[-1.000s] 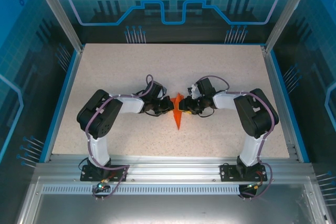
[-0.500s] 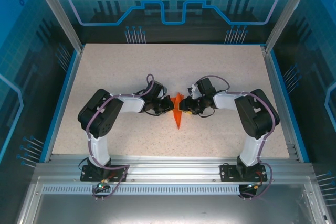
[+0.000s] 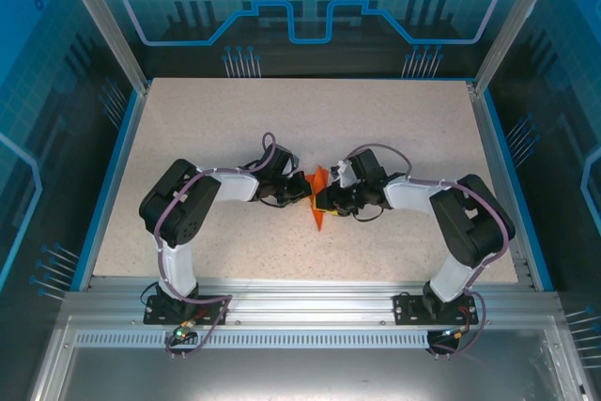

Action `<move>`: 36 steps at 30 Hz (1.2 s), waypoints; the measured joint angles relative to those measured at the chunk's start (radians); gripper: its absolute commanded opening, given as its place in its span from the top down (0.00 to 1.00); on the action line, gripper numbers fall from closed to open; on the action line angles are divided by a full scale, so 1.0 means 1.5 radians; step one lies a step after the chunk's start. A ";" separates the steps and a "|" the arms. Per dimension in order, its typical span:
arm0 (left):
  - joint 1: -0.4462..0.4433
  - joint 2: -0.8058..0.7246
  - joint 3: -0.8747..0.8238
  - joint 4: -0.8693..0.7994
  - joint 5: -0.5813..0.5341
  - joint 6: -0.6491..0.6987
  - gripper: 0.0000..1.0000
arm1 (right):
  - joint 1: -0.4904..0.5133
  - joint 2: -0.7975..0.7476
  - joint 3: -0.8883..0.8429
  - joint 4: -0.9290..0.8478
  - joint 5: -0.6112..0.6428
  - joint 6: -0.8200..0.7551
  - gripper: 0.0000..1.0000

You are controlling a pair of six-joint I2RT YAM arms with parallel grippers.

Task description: Fold a paper plane with a square sheet of paper (fold left side to right side)

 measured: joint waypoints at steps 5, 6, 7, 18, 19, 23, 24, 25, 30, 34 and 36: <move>0.000 0.001 0.000 0.000 0.000 0.000 0.96 | 0.023 0.000 0.000 0.017 -0.003 0.015 0.67; 0.000 0.001 0.000 0.000 0.000 0.000 0.96 | 0.025 0.000 0.000 0.018 -0.003 0.017 0.66; 0.000 0.001 0.000 0.000 0.000 0.000 0.96 | 0.026 0.000 0.000 0.018 -0.003 0.020 0.66; 0.000 0.002 0.004 -0.006 -0.001 0.000 0.98 | 0.040 0.042 0.000 0.022 0.003 0.032 0.67; 0.000 0.002 0.005 -0.008 -0.001 0.000 0.98 | 0.041 0.043 0.000 0.022 0.004 0.032 0.67; 0.000 0.003 0.006 -0.010 -0.002 0.000 0.99 | 0.042 0.044 0.000 0.025 0.005 0.035 0.66; 0.001 0.003 0.006 -0.010 -0.002 0.000 0.99 | 0.043 0.045 0.000 0.027 0.006 0.035 0.66; 0.001 0.003 0.006 -0.010 -0.002 0.000 0.99 | 0.044 0.045 0.000 0.027 0.007 0.037 0.66; 0.002 0.005 0.010 -0.012 -0.002 0.000 1.00 | 0.050 0.046 0.000 0.028 0.017 0.042 0.66; 0.003 0.010 0.017 -0.016 -0.002 0.000 1.00 | 0.052 0.047 0.000 0.033 0.020 0.045 0.66; 0.005 0.011 0.020 -0.017 -0.001 0.000 1.00 | 0.054 0.049 0.000 0.033 0.023 0.047 0.66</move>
